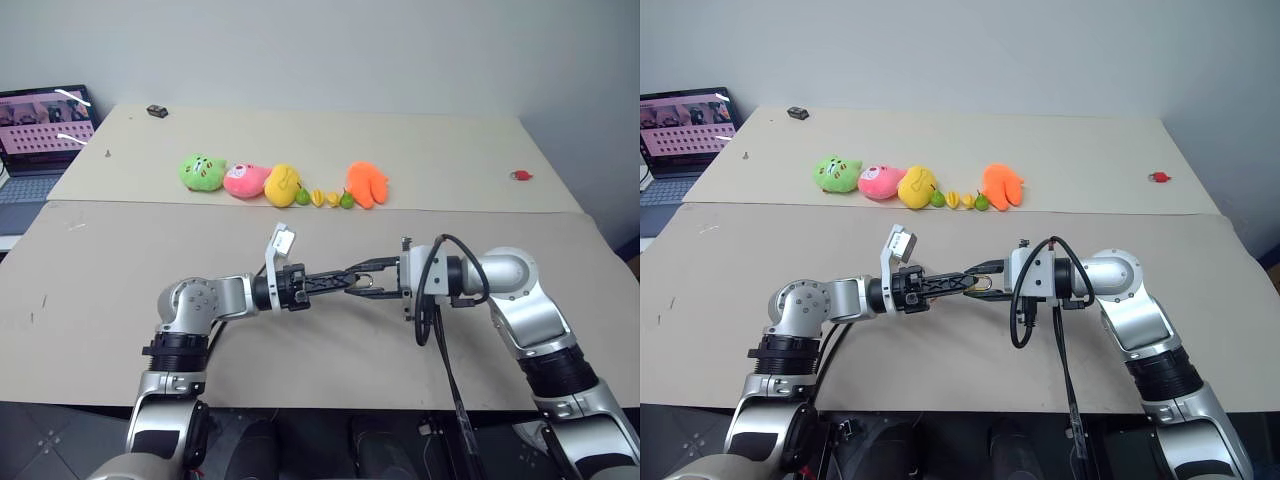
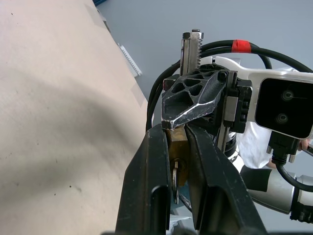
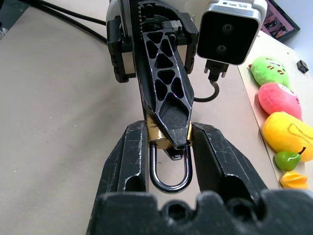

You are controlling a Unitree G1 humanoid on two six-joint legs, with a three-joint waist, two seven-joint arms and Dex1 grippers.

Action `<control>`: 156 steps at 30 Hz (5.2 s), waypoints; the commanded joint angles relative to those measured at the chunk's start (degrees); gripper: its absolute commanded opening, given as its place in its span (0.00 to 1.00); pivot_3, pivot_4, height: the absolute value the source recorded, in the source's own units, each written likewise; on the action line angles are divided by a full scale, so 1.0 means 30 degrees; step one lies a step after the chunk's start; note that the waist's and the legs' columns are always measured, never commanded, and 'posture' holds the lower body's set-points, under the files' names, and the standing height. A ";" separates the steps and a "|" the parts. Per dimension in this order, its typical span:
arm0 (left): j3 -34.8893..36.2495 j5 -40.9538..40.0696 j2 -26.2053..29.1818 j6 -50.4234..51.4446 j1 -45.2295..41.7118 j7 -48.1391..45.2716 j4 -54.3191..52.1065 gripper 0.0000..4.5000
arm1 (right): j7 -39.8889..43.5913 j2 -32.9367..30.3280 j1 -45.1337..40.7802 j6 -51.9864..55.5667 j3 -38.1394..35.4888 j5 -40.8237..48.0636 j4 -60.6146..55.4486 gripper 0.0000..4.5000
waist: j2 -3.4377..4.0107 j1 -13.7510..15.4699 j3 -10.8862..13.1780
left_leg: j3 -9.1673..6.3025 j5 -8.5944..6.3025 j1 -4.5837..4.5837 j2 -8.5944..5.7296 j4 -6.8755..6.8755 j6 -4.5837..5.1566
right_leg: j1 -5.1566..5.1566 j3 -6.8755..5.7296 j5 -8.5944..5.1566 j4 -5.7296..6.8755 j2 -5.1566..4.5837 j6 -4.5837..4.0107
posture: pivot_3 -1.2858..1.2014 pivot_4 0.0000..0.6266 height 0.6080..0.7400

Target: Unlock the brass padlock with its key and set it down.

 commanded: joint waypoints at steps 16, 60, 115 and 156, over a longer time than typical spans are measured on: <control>0.0200 0.0142 0.0208 -0.0060 0.0154 0.0037 -0.0579 0.65 | -0.0028 -0.0089 -0.0333 -0.0623 -0.0506 0.0309 -0.0262 0.20 | 0.0000 -0.0008 0.0000 | 0.0001 0.0000 0.0001 0.0001 0.0000 0.0000 | 0.0000 0.0000 0.0000 0.0001 0.0000 0.0000 | 0.52 0.24 0.83; 0.0651 -0.0091 -0.0167 -0.0069 0.0235 0.0376 -0.0924 0.00 | -0.0538 -0.0087 -0.0415 -0.1020 -0.0312 -0.0615 0.0781 0.61 | 0.0000 -0.0001 0.0000 | -0.0001 0.0000 0.0003 0.0000 0.0000 0.0000 | 0.0003 0.0000 0.0001 0.0001 0.0000 -0.0002 | 0.52 0.24 0.83; 0.2252 -0.0984 -0.0655 -0.0064 -0.0097 0.1433 -0.0214 0.00 | 0.0900 -0.0922 -0.1012 0.2368 0.0457 -0.0337 0.1187 0.01 | -0.0003 -0.0018 0.0002 | -0.0002 0.0000 -0.0001 -0.0006 0.0001 0.0000 | -0.0001 -0.0001 0.0004 0.0000 -0.0005 0.0000 | 0.52 0.24 0.83; 0.2386 -0.1428 -0.0415 -0.0121 0.0235 0.1853 -0.0394 0.00 | 0.2949 -0.1184 -0.1756 0.7989 -0.1329 0.3972 0.0866 0.01 | -0.0009 -0.0019 0.0007 | -0.0015 0.0006 -0.0008 -0.0010 0.0002 -0.0009 | -0.0002 -0.0008 0.0027 0.0003 -0.0007 -0.0027 | 0.52 0.24 0.83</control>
